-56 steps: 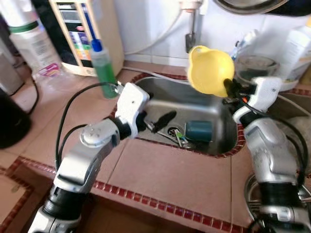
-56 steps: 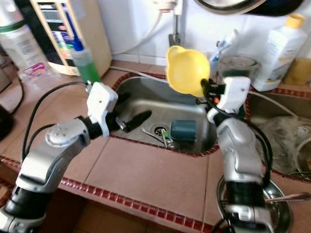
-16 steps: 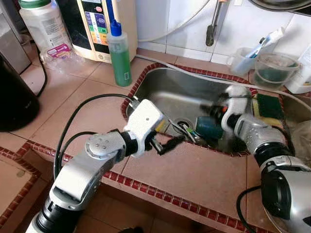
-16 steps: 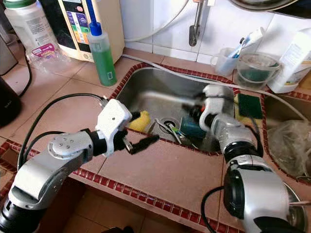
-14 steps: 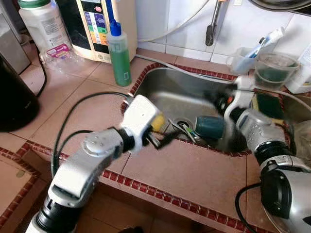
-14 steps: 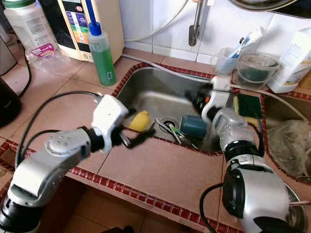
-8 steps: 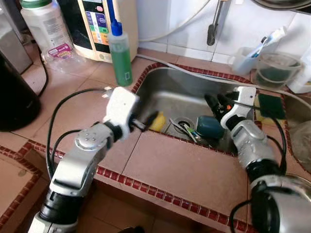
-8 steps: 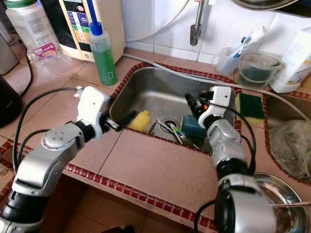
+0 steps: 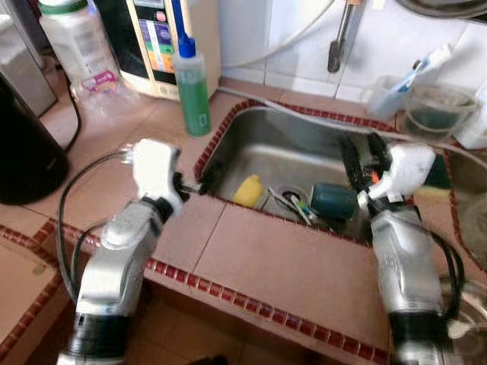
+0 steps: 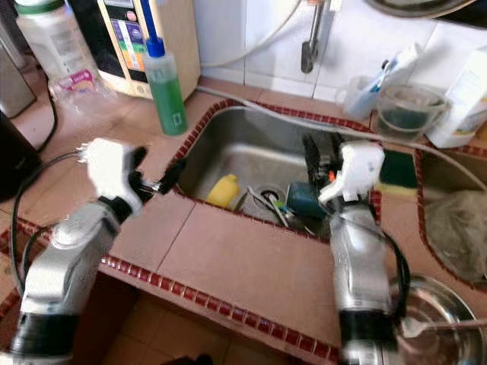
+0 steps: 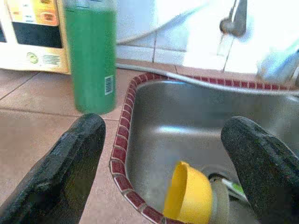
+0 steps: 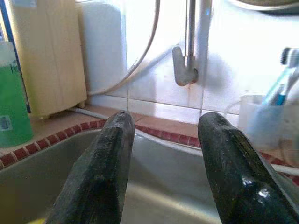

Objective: Kitchen organization

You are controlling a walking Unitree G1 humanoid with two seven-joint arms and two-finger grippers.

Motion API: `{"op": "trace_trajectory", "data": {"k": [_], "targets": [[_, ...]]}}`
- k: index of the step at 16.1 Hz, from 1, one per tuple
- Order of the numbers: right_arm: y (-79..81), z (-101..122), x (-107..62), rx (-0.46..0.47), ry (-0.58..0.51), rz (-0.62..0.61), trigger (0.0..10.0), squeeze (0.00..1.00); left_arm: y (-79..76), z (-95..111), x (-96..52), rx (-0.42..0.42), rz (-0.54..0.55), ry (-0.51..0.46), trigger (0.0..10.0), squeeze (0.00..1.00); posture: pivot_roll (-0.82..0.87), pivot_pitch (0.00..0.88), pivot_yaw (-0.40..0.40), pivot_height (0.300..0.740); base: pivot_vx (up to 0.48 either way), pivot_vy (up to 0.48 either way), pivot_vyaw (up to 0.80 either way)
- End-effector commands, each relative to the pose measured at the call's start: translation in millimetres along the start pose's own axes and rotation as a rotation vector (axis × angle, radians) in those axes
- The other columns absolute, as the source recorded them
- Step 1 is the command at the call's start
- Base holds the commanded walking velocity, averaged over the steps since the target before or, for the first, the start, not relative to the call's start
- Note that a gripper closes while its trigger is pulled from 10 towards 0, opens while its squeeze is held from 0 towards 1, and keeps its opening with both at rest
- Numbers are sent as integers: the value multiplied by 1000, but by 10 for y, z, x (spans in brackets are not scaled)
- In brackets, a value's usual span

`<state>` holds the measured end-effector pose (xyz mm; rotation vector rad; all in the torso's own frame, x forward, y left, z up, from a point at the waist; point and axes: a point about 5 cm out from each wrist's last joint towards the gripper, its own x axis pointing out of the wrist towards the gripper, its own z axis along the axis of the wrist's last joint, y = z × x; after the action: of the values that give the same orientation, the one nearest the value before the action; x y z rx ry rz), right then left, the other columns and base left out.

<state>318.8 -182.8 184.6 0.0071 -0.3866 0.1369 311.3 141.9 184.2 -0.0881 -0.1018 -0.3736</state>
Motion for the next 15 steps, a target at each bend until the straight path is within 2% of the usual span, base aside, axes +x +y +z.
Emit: {"op": "trace_trajectory", "data": {"k": [1,3,8,10,12,15], "targets": [[54,115,9,-14,-42,1,10000,0,10,88,-48,-2,13,-56,10000,0,-105,85,74,740,0,0,0],[199,275,-115,-43,-74,1,10000,0,-39,85,-175,10,32,-91,10000,0,-108,66,66,740,0,0,0],[349,377,-196,-66,-93,33,10000,0,-155,199,-207,59,-21,-137,10000,0,-104,54,62,740,0,0,0],[371,385,-203,-71,-87,36,10000,0,-165,194,-209,56,-27,-138,10000,0,-105,49,60,740,0,0,0],[373,389,-201,-74,-78,37,10000,0,-188,193,-207,-3,-36,-148,10000,0,-105,40,56,740,0,0,0],[360,389,-190,-71,-67,35,10000,0,-193,196,-214,-6,-37,-140,10000,0,-101,37,53,740,0,0,0]]}}
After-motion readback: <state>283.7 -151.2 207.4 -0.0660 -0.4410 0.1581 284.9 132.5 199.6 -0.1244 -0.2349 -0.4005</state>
